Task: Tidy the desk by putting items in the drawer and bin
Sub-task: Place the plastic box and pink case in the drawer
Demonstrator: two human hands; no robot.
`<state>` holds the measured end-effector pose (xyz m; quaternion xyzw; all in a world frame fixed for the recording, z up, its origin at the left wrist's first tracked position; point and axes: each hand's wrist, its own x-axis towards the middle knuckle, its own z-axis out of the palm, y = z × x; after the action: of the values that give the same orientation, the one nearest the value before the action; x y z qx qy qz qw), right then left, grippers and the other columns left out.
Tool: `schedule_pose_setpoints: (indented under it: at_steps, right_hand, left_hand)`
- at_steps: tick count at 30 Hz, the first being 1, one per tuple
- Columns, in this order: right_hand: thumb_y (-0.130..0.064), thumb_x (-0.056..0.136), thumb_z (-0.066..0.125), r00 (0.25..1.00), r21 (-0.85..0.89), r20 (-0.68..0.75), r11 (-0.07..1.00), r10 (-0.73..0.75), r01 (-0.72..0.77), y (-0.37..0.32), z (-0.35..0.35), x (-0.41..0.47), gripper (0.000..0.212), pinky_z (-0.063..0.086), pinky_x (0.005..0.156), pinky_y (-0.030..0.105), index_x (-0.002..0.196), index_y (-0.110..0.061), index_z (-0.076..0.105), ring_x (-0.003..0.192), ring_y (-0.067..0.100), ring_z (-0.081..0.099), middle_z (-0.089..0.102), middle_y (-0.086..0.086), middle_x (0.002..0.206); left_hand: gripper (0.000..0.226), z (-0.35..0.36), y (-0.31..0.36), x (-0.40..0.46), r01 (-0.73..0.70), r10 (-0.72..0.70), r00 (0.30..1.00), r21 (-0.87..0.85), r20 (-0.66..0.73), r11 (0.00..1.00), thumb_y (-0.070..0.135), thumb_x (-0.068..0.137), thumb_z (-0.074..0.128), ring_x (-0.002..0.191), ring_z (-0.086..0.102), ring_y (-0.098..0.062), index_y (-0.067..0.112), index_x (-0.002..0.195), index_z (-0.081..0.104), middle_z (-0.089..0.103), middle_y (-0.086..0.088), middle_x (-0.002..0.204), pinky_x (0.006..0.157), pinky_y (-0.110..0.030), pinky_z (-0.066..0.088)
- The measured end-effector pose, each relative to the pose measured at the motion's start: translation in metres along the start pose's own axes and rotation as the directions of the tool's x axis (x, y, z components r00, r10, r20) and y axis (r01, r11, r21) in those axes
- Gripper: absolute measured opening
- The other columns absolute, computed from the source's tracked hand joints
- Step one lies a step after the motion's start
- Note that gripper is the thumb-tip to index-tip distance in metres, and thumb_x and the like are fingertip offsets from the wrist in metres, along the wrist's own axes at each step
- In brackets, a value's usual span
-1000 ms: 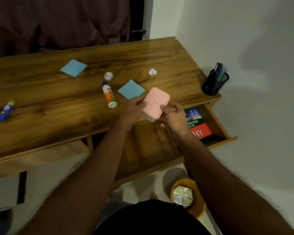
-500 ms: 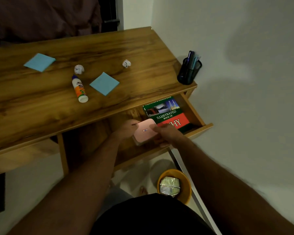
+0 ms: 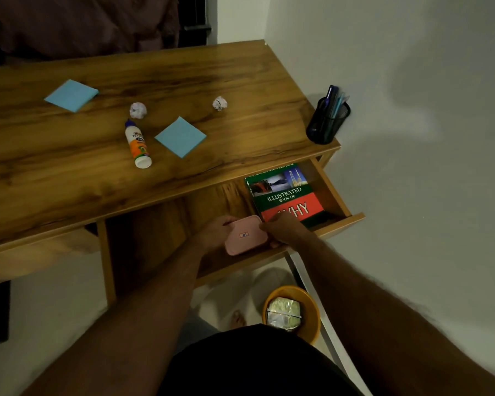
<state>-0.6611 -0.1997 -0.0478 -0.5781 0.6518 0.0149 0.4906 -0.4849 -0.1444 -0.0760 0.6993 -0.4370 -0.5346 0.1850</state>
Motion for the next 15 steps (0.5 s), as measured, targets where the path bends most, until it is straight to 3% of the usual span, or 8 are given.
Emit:
schedule_pose_setpoints:
  at_steps: [4,8,11,15]
  right_hand:
    - [-0.029,0.094,0.061,1.000,-0.030,0.001,1.000,-0.002,0.002,0.001,0.000,-0.001,0.030,0.052,0.057,0.026,0.106,-0.002,0.060,0.060,0.016,0.061,0.064,0.007,0.077]
    - [-0.028,0.094,0.061,1.000,-0.028,-0.027,1.000,-0.014,0.014,0.003,0.000,-0.004,0.027,0.050,0.055,0.026,0.102,-0.003,0.060,0.058,0.015,0.060,0.062,0.005,0.072]
    - [-0.028,0.093,0.062,0.995,0.008,-0.077,0.998,-0.057,0.058,0.005,-0.002,-0.008,0.025,0.059,0.063,0.035,0.096,-0.003,0.062,0.061,0.020,0.064,0.065,0.009,0.074]
    - [-0.025,0.094,0.060,0.983,0.085,-0.149,0.989,-0.110,0.123,0.007,-0.010,-0.018,0.023,0.061,0.066,0.040,0.089,-0.003,0.064,0.063,0.023,0.066,0.065,0.013,0.076]
  left_hand:
    - [0.035,0.002,-0.002,0.001,0.007,-0.007,1.000,0.001,-0.009,1.000,0.019,0.103,0.039,0.109,0.050,-0.020,0.014,0.135,0.050,0.053,-0.011,0.130,0.090,-0.036,0.046]
    - [0.041,0.004,-0.004,-0.003,-0.002,0.004,0.998,0.028,-0.059,1.000,0.024,0.102,0.043,0.126,0.046,-0.025,0.015,0.142,0.044,0.047,-0.010,0.142,0.099,-0.037,0.044]
    - [0.043,0.002,-0.002,-0.013,-0.036,0.041,0.980,0.025,-0.196,0.999,0.029,0.100,0.048,0.129,0.045,-0.023,0.017,0.141,0.045,0.048,-0.006,0.142,0.099,-0.034,0.041]
    - [0.033,-0.003,0.003,-0.038,-0.078,0.044,0.907,-0.067,-0.419,0.995,0.034,0.097,0.052,0.114,0.055,-0.017,0.020,0.127,0.057,0.059,0.000,0.124,0.094,-0.035,0.047]
